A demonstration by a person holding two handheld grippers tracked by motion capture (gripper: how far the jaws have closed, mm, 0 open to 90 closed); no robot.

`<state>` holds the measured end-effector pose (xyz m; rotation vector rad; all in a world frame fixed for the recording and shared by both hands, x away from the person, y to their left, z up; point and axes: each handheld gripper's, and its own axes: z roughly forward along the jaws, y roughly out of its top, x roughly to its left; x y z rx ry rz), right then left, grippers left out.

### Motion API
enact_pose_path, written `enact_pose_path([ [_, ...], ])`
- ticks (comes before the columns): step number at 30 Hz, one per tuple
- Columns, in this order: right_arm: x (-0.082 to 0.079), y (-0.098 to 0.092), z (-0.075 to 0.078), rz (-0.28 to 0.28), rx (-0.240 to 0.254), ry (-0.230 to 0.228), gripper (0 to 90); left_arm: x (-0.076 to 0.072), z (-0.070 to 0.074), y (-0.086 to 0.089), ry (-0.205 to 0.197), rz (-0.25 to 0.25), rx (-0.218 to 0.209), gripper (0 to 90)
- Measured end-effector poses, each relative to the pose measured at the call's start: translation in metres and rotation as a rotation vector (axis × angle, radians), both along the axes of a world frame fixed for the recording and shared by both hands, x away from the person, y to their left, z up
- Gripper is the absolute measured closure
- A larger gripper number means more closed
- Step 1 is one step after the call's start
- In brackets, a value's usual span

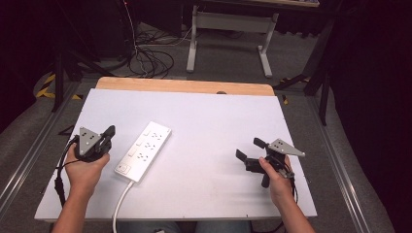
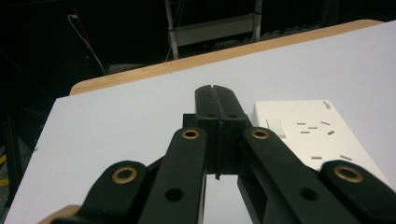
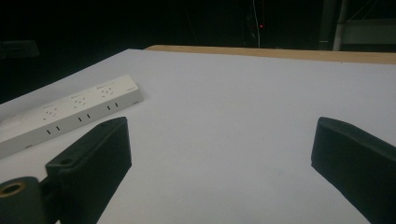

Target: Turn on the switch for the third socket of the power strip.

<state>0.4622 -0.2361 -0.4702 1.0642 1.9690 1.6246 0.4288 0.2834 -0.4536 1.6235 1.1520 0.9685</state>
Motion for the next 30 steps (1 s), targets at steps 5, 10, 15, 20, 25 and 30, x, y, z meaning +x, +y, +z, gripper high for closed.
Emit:
enact_pose_path([
  [5,0.0,0.0,0.0,0.0,-0.002,-0.002,5.5,0.002,-0.002,-0.002,0.011,-0.01,0.008,89.9],
  [10,0.001,0.001,-0.001,0.002,-0.005,0.0,5.6,0.005,-0.003,-0.004,0.022,-0.021,0.022,89.8],
  [15,0.0,0.001,-0.001,0.005,-0.007,0.001,5.6,0.01,-0.001,-0.009,0.024,-0.031,0.022,89.8],
  [20,0.001,0.001,-0.001,0.004,-0.005,0.0,5.6,0.017,0.001,-0.017,0.028,-0.053,0.031,89.8],
  [25,0.001,0.0,-0.001,0.002,-0.003,0.004,5.6,0.021,0.003,-0.019,0.025,-0.056,0.026,89.8],
  [30,0.001,0.0,-0.001,0.002,0.0,0.004,5.6,0.022,0.002,-0.02,0.034,-0.061,0.027,89.8],
])
